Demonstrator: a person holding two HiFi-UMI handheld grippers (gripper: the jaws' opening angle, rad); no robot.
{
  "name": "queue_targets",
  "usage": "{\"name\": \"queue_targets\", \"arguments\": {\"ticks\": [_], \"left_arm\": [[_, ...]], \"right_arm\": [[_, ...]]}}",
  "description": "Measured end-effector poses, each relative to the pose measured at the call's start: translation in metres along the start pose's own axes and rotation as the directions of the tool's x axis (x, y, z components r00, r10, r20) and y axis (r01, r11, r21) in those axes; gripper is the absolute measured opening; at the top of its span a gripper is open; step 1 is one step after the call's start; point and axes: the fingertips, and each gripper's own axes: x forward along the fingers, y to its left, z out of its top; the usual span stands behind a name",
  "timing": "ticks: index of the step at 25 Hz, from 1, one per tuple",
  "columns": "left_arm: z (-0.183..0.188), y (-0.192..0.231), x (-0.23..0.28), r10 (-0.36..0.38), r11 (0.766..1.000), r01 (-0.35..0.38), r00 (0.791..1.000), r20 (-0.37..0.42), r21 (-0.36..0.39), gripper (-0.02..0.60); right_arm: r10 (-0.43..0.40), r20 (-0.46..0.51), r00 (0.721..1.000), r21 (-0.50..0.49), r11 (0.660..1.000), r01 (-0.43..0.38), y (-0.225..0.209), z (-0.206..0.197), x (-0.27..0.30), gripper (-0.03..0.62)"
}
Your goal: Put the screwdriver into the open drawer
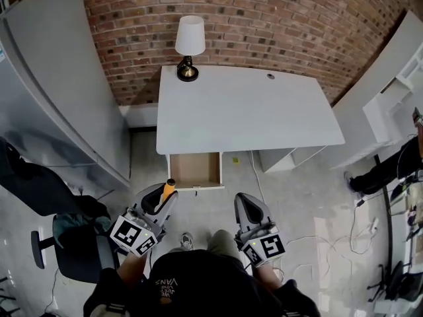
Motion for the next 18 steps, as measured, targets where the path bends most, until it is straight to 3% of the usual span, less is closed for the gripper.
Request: {"name": "queue_targets", "arguments": {"ticks": [7, 18], "left_arm": [[-0.017, 0.014, 0.028, 0.013, 1.000, -0.013, 1.000, -0.013, -0.013, 0.117], [-0.070, 0.035, 0.096, 0.065, 0.998, -0.066, 0.993, -0.097, -0.007, 0.117]], "right_arm": [[0.001, -0.008, 1.000, 0.007, 1.000, -0.001, -0.026, -0.004, 0.016, -0.005], [0.051, -0.086, 0.995, 0.043, 0.998, -0.047, -0.074, -0.024, 0.032, -0.005]]}}
